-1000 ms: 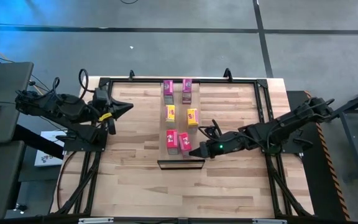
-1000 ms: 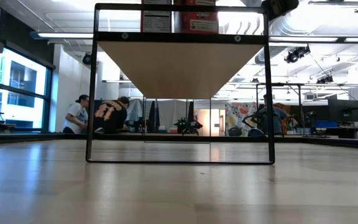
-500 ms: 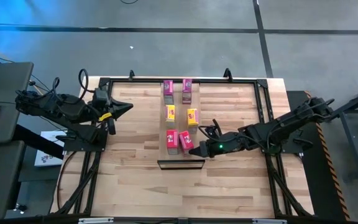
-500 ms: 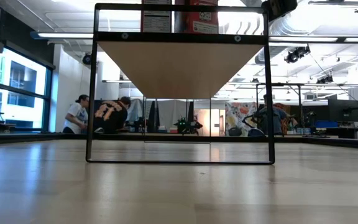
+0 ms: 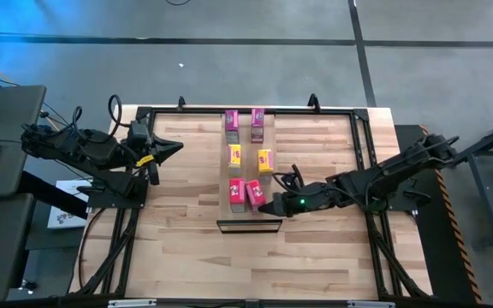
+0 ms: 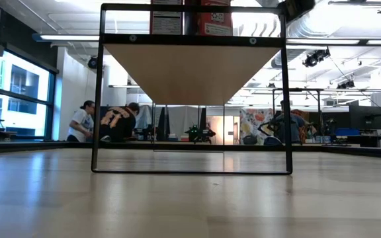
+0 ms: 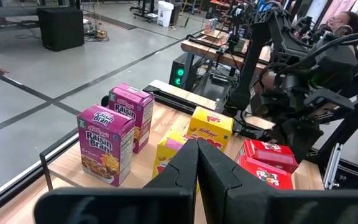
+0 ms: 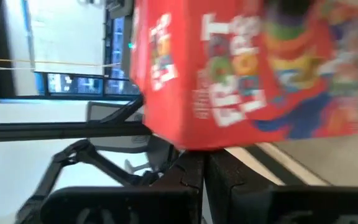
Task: Stack cereal on shelf
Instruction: Put the red cereal box on the shelf aligned with the other red cereal box, then return to Home Position
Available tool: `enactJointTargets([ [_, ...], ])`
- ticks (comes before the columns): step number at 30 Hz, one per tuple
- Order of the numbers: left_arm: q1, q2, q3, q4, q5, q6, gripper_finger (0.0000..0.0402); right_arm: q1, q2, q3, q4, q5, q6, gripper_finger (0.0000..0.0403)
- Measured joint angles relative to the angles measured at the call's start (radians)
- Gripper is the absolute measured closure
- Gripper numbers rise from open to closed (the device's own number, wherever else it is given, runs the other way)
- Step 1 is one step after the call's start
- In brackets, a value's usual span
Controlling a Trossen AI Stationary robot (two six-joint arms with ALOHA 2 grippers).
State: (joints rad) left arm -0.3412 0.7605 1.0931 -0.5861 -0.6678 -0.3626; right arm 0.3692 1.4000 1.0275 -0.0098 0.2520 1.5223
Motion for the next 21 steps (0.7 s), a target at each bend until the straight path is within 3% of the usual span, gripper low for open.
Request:
enactJointTargets([
  [4,0.0,0.0,0.0,0.0,-0.001,-0.001,0.0401,0.0,0.03,0.0,0.066,-0.03,-0.001,0.0403],
  [11,0.0,0.0,0.0,0.001,0.004,0.029,0.0401,0.001,-0.013,0.0,0.018,-0.107,-0.074,0.0403],
  [21,0.0,-0.035,0.0,0.0,0.068,0.04,0.0401,0.013,-0.205,0.0,-0.1,0.003,-0.316,0.0403],
])
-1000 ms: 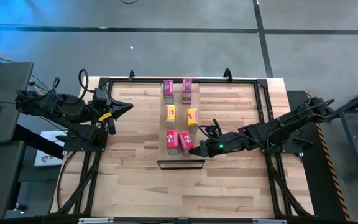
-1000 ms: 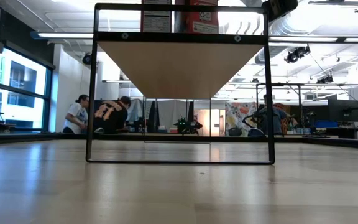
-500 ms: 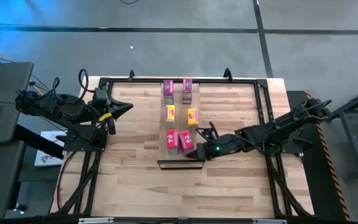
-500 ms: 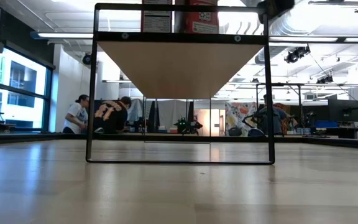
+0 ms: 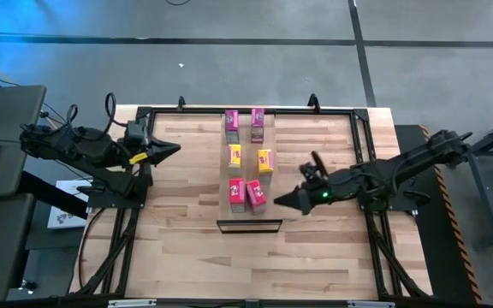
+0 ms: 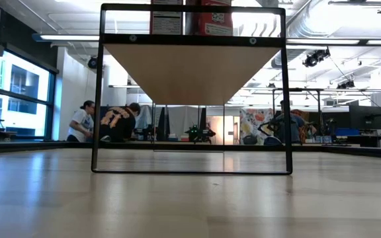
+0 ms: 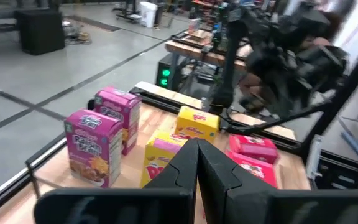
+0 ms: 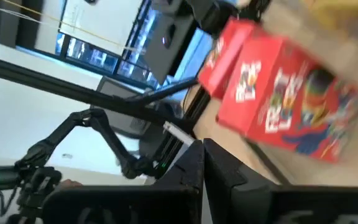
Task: Stack cereal on shelf
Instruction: Return to Home Position
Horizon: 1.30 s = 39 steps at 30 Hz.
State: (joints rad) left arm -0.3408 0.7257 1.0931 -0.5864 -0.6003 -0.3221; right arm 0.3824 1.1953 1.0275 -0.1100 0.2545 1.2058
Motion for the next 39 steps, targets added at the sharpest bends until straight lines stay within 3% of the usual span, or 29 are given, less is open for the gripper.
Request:
enactJointTargets([
  [6,-0.001,-0.088,-0.044,0.039,0.046,0.062,0.0401,-0.009,-0.077,0.0,-0.029,0.073,-0.127,0.0403],
  [15,-0.001,-0.362,-0.39,0.361,0.133,0.072,0.0401,-0.01,-0.105,0.0,-0.037,0.155,-0.243,0.0403],
  [23,0.0,-0.607,-0.592,0.448,0.164,0.13,0.0402,-0.032,-0.103,0.0,-0.098,0.119,-0.22,0.0403],
  [27,0.0,-0.724,-0.683,0.564,0.268,0.186,0.0401,-0.04,-0.103,0.0,-0.111,0.111,-0.219,0.0403],
  [35,0.001,-0.721,-0.861,0.683,0.349,0.135,0.0401,-0.042,-0.103,0.0,-0.117,0.093,-0.199,0.0403],
  [39,0.002,-0.722,-1.003,0.898,0.395,0.06,0.0402,-0.042,-0.103,0.0,-0.126,0.093,-0.203,0.0403],
])
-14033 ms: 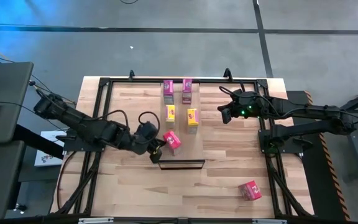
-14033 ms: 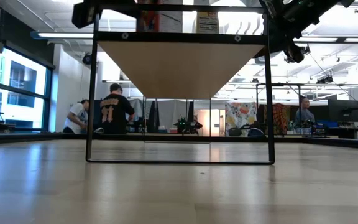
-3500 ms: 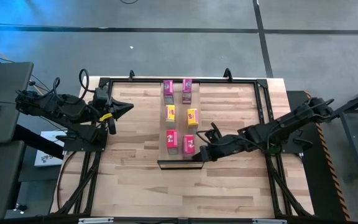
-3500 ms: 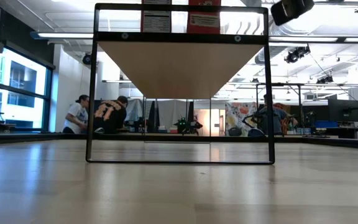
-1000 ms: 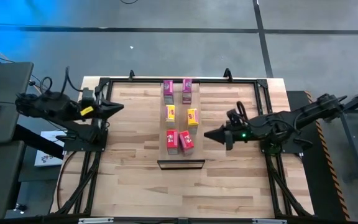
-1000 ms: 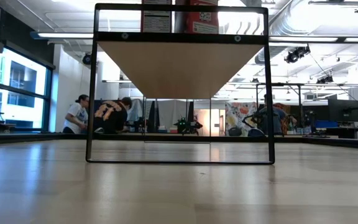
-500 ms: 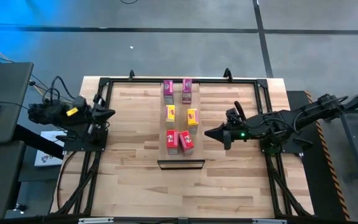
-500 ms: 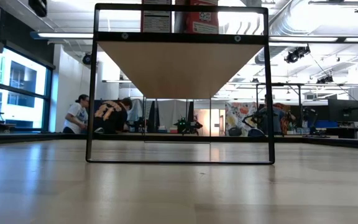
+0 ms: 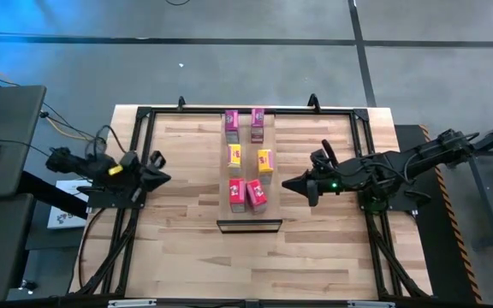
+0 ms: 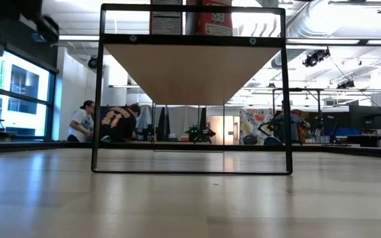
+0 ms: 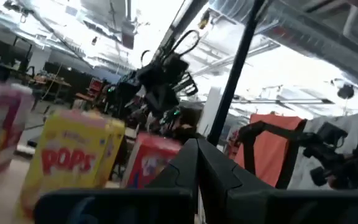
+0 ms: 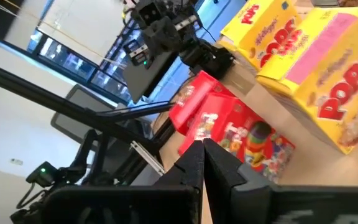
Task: Stack cereal on shelf
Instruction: Return to Home Position
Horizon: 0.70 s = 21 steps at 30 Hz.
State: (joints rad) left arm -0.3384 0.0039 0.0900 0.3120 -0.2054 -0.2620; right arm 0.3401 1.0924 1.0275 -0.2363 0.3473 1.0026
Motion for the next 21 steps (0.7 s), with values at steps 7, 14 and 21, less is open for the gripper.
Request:
enactJointTargets([
  [7,0.052,0.002,-0.078,0.056,-0.007,-0.014,0.0402,0.0,0.0,0.0,-0.039,-0.025,-0.027,0.0403],
  [14,0.205,0.0,-0.078,-0.006,0.09,-0.049,0.0402,0.001,0.0,0.0,-0.09,-0.029,-0.04,0.0403],
  [21,0.28,0.0,-0.078,-0.017,0.149,-0.103,0.0402,-0.038,-0.014,-0.01,-0.141,-0.196,-0.102,0.0403],
])
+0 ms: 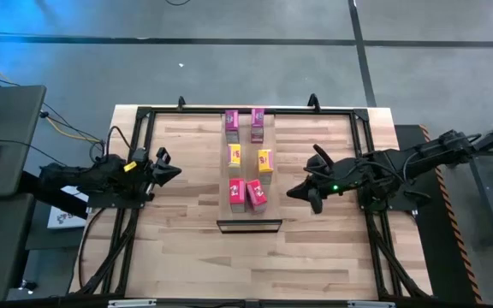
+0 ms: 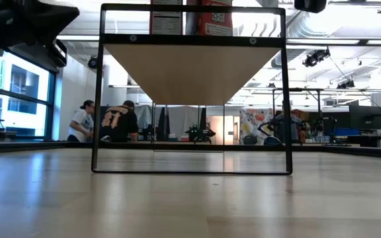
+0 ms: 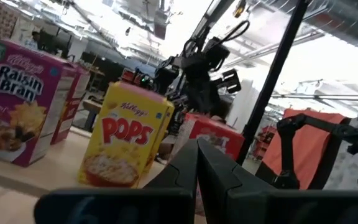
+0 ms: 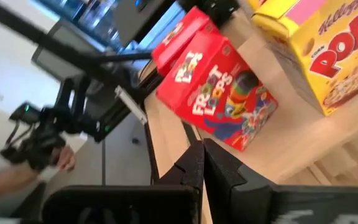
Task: Stack cereal on shelf
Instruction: Return to Home Position
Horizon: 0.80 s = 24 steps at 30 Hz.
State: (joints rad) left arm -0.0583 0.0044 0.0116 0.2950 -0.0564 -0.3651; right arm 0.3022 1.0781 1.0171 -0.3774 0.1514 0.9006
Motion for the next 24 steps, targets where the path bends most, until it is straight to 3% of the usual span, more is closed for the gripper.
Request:
enactJointTargets([
  [5,-0.001,0.0,0.0,-0.05,-0.025,0.0,0.0402,-0.043,-0.075,-0.09,0.042,-0.116,-0.121,0.0403],
  [12,-0.001,0.001,0.0,-0.094,-0.027,0.0,0.0402,-0.117,-0.335,-0.41,0.255,-0.265,-0.24,0.0403],
  [17,-0.001,0.001,0.0,-0.093,-0.028,0.001,0.0402,-0.148,-0.577,-0.646,0.379,-0.279,-0.35,0.0403],
  [24,-0.001,0.001,0.0,-0.098,-0.029,0.001,0.0402,-0.207,-0.862,-0.826,0.399,-0.273,-0.438,0.0403],
])
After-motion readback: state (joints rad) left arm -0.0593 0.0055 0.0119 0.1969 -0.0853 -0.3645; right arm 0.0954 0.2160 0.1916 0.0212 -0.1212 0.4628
